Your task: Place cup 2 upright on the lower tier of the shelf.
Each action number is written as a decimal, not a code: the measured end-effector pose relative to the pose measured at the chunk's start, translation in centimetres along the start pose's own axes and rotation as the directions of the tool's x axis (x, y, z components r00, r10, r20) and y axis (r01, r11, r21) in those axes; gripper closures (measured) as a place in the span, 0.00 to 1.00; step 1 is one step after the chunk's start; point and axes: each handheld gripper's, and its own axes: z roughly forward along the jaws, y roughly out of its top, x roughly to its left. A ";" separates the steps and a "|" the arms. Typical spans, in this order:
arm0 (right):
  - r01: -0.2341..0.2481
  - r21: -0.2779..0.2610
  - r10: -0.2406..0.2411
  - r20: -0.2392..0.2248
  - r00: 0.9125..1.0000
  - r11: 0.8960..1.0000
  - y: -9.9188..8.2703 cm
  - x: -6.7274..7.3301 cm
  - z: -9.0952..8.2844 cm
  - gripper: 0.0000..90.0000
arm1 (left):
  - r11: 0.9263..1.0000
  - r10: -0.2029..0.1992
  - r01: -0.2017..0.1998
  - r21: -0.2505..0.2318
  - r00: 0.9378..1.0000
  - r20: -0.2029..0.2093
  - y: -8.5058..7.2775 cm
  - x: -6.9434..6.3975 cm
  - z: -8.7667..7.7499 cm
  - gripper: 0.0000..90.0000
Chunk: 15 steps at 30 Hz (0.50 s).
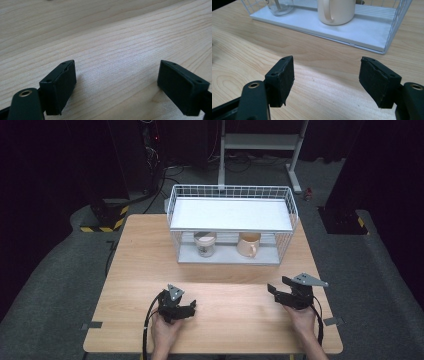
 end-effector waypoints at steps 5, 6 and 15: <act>-0.002 0.016 0.002 0.015 1.000 1.000 -0.6 -0.2 -0.1 0.32 | 1.000 0.000 0.000 0.000 1.000 0.000 0.0 0.0 0.0 0.18; 0.000 0.018 0.000 0.018 1.000 1.000 -0.7 -0.2 -0.1 0.32 | 1.000 0.000 0.000 0.000 1.000 0.000 0.0 0.0 0.0 0.18; -0.018 0.043 0.016 0.036 0.999 0.999 -1.7 -0.7 0.0 0.32 | 1.000 0.000 0.000 0.002 1.000 0.001 0.0 0.0 0.0 0.18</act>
